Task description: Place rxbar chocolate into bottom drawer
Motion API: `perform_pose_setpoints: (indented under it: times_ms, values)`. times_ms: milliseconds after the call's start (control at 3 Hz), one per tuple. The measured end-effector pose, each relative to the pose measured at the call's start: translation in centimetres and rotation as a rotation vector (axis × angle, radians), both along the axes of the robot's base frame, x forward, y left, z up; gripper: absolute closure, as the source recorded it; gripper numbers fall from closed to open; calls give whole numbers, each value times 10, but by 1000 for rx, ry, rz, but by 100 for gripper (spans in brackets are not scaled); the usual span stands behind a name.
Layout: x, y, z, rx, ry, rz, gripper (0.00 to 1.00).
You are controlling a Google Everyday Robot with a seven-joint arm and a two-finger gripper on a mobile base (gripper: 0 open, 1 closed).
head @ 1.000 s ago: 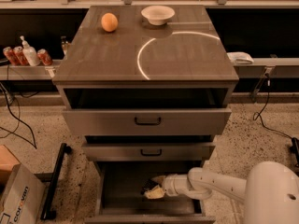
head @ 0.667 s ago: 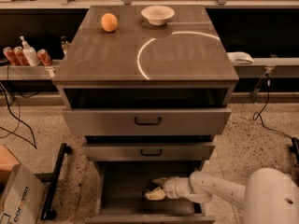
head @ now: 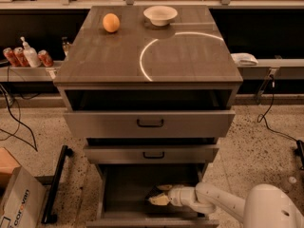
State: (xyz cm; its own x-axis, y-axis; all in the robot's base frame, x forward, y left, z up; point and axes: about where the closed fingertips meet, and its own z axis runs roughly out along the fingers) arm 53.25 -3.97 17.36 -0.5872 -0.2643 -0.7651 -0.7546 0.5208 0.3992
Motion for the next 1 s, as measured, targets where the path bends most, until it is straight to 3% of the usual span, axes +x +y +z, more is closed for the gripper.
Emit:
perform_pose_setpoints:
  times_ms: [333,667,1000]
  values:
    - [-3,-5,-24,-7,50,-21,100]
    - [-11,-9,-37,-48,97,-13,82]
    - [-12,-7,-38,-45,97,-12,57]
